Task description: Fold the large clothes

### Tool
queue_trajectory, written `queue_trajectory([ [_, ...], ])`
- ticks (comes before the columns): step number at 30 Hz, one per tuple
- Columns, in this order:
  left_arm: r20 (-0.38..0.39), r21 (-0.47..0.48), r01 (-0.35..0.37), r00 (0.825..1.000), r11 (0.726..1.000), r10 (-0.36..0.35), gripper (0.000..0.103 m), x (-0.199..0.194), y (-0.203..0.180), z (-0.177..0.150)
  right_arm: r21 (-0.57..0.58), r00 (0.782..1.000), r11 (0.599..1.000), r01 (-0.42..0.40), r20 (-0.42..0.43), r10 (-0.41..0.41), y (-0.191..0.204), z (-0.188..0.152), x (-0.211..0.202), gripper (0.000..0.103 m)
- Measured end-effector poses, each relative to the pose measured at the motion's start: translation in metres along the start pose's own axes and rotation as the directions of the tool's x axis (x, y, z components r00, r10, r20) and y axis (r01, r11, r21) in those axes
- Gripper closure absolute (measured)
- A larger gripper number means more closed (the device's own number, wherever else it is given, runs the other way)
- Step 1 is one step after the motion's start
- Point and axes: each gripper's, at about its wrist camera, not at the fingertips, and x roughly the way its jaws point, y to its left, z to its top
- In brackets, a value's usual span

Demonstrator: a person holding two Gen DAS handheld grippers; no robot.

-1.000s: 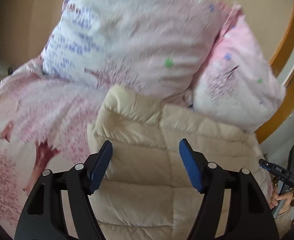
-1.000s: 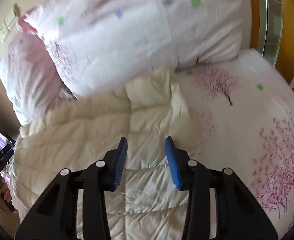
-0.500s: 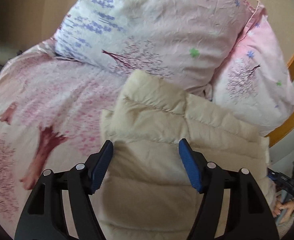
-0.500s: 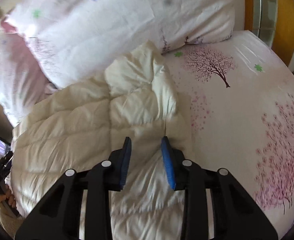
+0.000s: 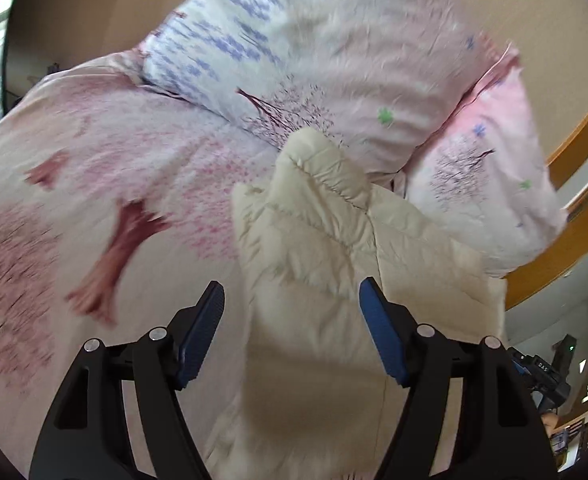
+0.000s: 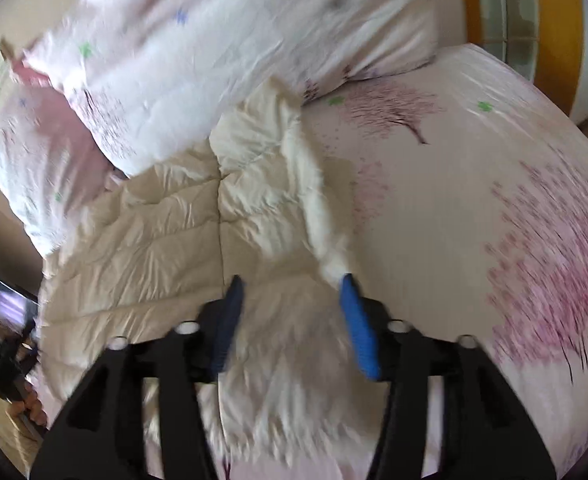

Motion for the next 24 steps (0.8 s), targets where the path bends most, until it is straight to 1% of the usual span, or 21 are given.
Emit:
queue_trajectory([
  [1, -0.002, -0.012, 0.008, 1.000, 1.000, -0.008, 0.032, -0.006, 0.004, -0.004, 0.022, 1.000, 1.000, -0.013, -0.001, 0.013, -0.008, 0.000, -0.001, 0.029],
  [2, -0.010, -0.037, 0.023, 1.000, 0.999, -0.023, 0.030, -0.013, 0.011, -0.010, 0.057, 0.999, 0.998, -0.031, -0.009, 0.032, -0.016, -0.005, -0.007, 0.029],
  [4, -0.030, -0.100, 0.046, 0.998, 0.994, -0.049, 0.029, -0.022, 0.023, -0.024, 0.145, 0.995, 0.987, -0.071, -0.057, 0.080, -0.036, -0.013, -0.007, 0.028],
  [6, -0.047, -0.133, 0.062, 0.997, 0.989, -0.069, 0.028, -0.025, 0.029, -0.034, 0.214, 0.988, 0.972, -0.094, -0.099, 0.117, -0.050, -0.023, -0.005, 0.028],
  [7, -0.056, -0.146, 0.060, 0.996, 0.987, -0.069, 0.028, -0.028, 0.031, -0.040, 0.249, 0.983, 0.963, -0.105, -0.118, 0.138, -0.054, -0.032, -0.006, 0.028],
  [9, -0.083, -0.173, 0.061, 0.994, 0.983, -0.076, 0.028, -0.031, 0.035, -0.053, 0.312, 0.973, 0.941, -0.128, -0.144, 0.180, -0.064, -0.040, -0.002, 0.028],
  [11, -0.111, -0.209, 0.088, 0.987, 0.974, -0.113, 0.028, -0.029, 0.037, -0.064, 0.356, 0.958, 0.919, -0.171, -0.157, 0.239, -0.067, -0.046, 0.001, 0.028],
  [12, -0.124, -0.222, 0.098, 0.984, 0.970, -0.128, 0.028, -0.028, 0.038, -0.068, 0.385, 0.947, 0.901, -0.198, -0.164, 0.278, -0.069, -0.049, 0.005, 0.028],
  [13, -0.134, -0.235, 0.106, 0.981, 0.966, -0.140, 0.028, -0.026, 0.038, -0.071, 0.399, 0.940, 0.891, -0.215, -0.164, 0.300, -0.068, -0.051, 0.005, 0.028],
  [14, -0.123, -0.227, 0.107, 0.983, 0.968, -0.138, 0.028, -0.026, 0.033, -0.074, 0.409, 0.934, 0.883, -0.230, -0.162, 0.318, -0.068, -0.051, 0.008, 0.028],
  [16, -0.134, -0.232, 0.113, 0.980, 0.966, -0.147, 0.028, -0.020, 0.026, -0.076, 0.437, 0.923, 0.861, -0.260, -0.150, 0.355, -0.067, -0.052, 0.012, 0.027],
  [21, -0.121, -0.263, 0.129, 0.979, 0.956, -0.166, 0.028, -0.007, 0.015, -0.074, 0.469, 0.921, 0.836, -0.284, -0.109, 0.374, -0.066, -0.050, 0.018, 0.028],
  [23, -0.111, -0.292, 0.143, 0.977, 0.946, -0.183, 0.029, -0.002, 0.013, -0.072, 0.471, 0.922, 0.835, -0.286, -0.102, 0.373, -0.065, -0.050, 0.018, 0.033],
  [24, -0.104, -0.301, 0.147, 0.977, 0.942, -0.186, 0.030, -0.001, 0.014, -0.071, 0.471, 0.922, 0.834, -0.288, -0.100, 0.375, -0.065, -0.051, 0.020, 0.039],
])
